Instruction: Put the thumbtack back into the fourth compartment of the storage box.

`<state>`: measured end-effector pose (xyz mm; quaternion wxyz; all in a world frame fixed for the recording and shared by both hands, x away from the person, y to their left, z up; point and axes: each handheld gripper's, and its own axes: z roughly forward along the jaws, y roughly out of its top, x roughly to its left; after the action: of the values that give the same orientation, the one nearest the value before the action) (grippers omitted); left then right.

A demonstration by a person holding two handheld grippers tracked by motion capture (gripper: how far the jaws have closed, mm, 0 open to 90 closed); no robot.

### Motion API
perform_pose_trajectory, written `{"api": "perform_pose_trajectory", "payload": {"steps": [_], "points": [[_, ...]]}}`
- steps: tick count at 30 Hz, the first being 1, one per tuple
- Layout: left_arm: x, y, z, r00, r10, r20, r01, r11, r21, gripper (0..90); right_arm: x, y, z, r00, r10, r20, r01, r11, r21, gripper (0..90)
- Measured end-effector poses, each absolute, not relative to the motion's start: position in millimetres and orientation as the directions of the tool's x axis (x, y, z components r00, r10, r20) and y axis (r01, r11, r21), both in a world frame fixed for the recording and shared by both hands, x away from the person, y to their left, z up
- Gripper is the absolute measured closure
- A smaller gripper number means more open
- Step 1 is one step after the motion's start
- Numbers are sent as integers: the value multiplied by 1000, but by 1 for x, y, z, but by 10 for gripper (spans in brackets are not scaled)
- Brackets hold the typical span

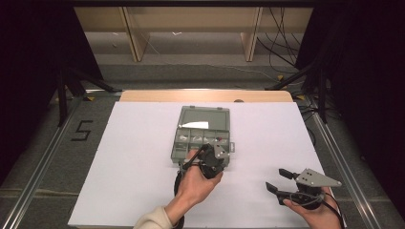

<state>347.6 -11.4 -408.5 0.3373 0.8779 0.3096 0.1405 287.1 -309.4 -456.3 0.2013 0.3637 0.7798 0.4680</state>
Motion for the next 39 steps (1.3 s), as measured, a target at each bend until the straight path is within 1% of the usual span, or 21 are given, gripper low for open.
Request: {"api": "perform_pose_trajectory", "payload": {"steps": [4, 6, 10, 11, 12, 13, 19, 22, 23, 24, 34, 36, 37, 39], "points": [[352, -13, -408, 765, 643, 39, 450, -577, 682, 831, 287, -310, -457, -656, 754, 29, 378, 296, 877, 299], [354, -14, -407, 768, 639, 41, 449, -584, 676, 831, 286, -309, -456, -653, 756, 41, 394, 293, 871, 299], [360, -18, -406, 762, 646, 43, 446, -571, 689, 831, 287, -310, -456, -654, 756, 23, 377, 299, 877, 299], [363, -17, -405, 769, 637, 51, 441, -587, 679, 831, 286, -310, -455, -654, 756, 25, 394, 312, 865, 299], [364, -19, -405, 761, 648, 40, 447, -568, 691, 831, 287, -311, -455, -653, 757, 24, 393, 312, 865, 299], [366, -20, -405, 762, 647, 37, 450, -569, 688, 831, 287, -310, -456, -655, 755, 29, 383, 299, 874, 299], [375, -25, -404, 760, 649, 39, 449, -566, 692, 831, 287, -310, -456, -653, 756, 41, 394, 294, 871, 299], [378, -27, -404, 761, 647, 46, 444, -570, 691, 831, 287, -310, -456, -653, 756, 37, 390, 295, 872, 299], [379, -28, -405, 757, 652, 37, 452, -564, 691, 831, 288, -311, -456, -656, 755, 14, 368, 304, 879, 299], [380, -28, -405, 759, 649, 45, 445, -568, 693, 831, 287, -311, -456, -654, 756, 24, 377, 299, 877, 299], [387, -32, -404, 752, 658, 42, 450, -559, 697, 831, 287, -311, -455, -654, 756, 13, 380, 314, 870, 299], [388, -32, -403, 748, 662, 43, 452, -556, 697, 831, 286, -311, -455, -656, 754, 27, 395, 312, 864, 299], [389, -32, -403, 746, 664, 42, 453, -553, 700, 831, 287, -311, -455, -654, 756, 13, 380, 314, 870, 299], [390, -32, -401, 751, 659, 47, 449, -562, 695, 831, 287, -311, -455, -654, 756, 14, 381, 314, 870, 299]]}}
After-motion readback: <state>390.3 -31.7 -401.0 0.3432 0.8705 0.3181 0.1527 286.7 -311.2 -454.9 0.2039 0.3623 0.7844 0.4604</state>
